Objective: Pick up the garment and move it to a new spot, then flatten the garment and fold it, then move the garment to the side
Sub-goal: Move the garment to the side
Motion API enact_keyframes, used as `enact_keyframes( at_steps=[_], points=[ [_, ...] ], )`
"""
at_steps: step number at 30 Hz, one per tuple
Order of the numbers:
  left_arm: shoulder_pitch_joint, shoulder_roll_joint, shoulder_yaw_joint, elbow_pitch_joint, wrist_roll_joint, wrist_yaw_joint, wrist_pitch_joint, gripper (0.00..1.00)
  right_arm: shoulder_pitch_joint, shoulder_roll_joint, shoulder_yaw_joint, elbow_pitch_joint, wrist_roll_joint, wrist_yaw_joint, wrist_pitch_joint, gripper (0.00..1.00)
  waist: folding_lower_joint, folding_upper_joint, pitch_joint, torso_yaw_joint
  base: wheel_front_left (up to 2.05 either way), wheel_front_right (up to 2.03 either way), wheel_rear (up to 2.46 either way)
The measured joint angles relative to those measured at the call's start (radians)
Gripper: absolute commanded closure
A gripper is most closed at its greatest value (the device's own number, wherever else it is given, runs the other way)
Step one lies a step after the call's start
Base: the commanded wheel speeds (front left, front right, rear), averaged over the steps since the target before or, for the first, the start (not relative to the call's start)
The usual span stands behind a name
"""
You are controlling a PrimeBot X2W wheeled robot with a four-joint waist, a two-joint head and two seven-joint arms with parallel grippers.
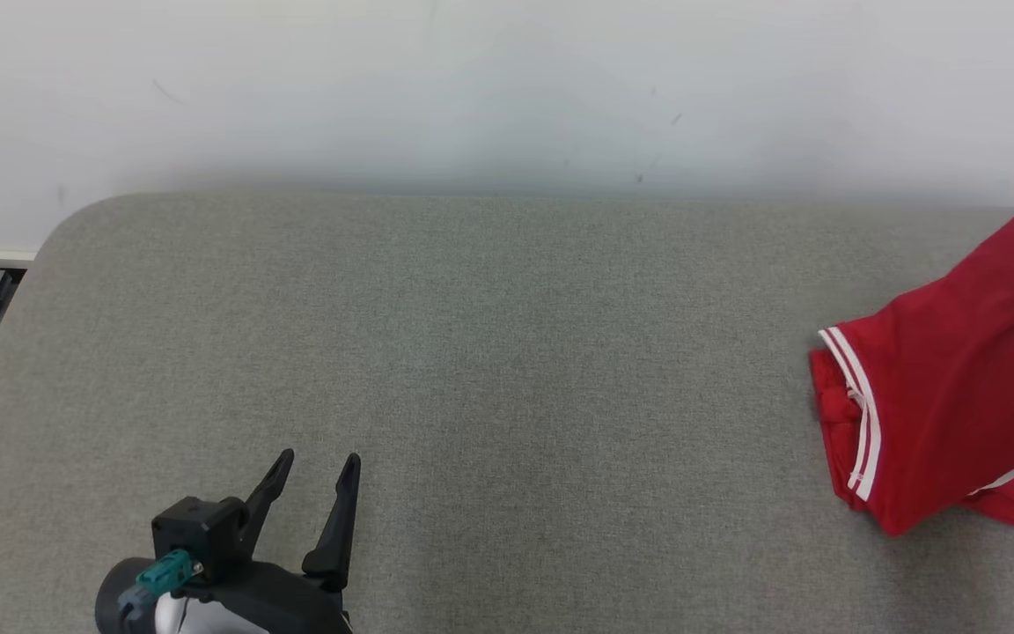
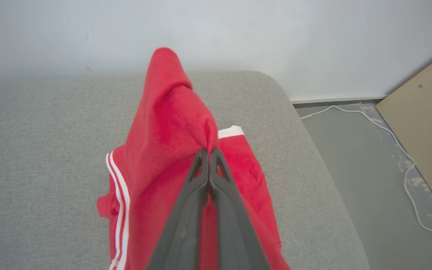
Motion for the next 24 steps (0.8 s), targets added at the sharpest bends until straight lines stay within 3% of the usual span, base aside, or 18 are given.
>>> enact_keyframes(
  at_steps=[24],
  points=[
    [-0.046,0.013,-0.022,-0.035,0.012,-0.015,0.027,0.0,0.035,-0.086,-0.109,0.114,-0.267,0.0,-0.088,1.0,0.0,0.0,0.083,0.008,0.0,0.0,0.0]
  ],
)
